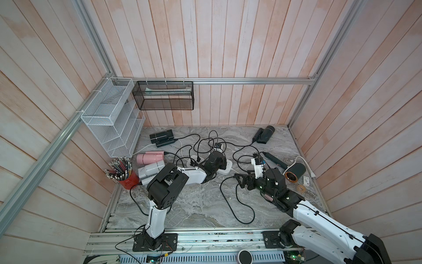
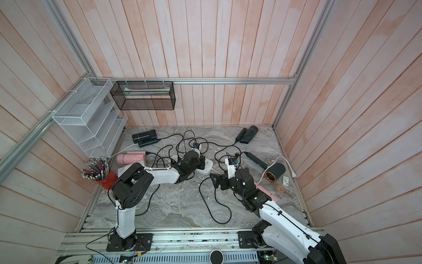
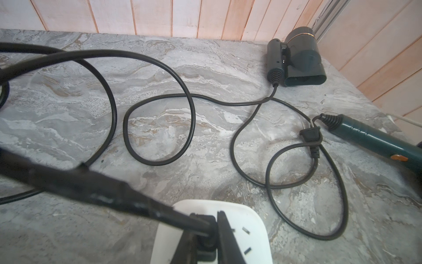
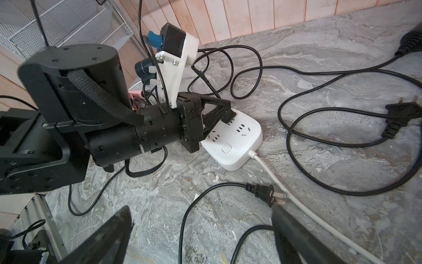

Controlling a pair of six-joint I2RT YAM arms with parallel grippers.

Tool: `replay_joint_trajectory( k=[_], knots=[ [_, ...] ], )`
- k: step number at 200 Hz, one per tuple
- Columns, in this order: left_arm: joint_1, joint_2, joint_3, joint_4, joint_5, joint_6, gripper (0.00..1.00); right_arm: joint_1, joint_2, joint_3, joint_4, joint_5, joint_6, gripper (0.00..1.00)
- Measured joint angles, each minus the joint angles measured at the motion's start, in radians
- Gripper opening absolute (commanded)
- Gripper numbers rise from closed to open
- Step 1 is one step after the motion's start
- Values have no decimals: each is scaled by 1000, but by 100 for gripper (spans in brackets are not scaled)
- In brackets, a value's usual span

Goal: Charge the blow dryers
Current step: Insert the plug into the socket.

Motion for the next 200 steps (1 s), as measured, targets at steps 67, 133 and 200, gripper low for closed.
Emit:
replay_joint_trajectory(
  k=[67,133,200],
  knots=[
    [-23,26,22,-2,-36,-5,15,0,-35,-16,-15,30,11,94],
    [-69,64,86,-50,-101,-2,15,-1,-56,-28,-30,55,23,93],
    [-92,85,114,-68,-164,-5,15,-9,-94,-32,-39,83,26,92]
  ],
)
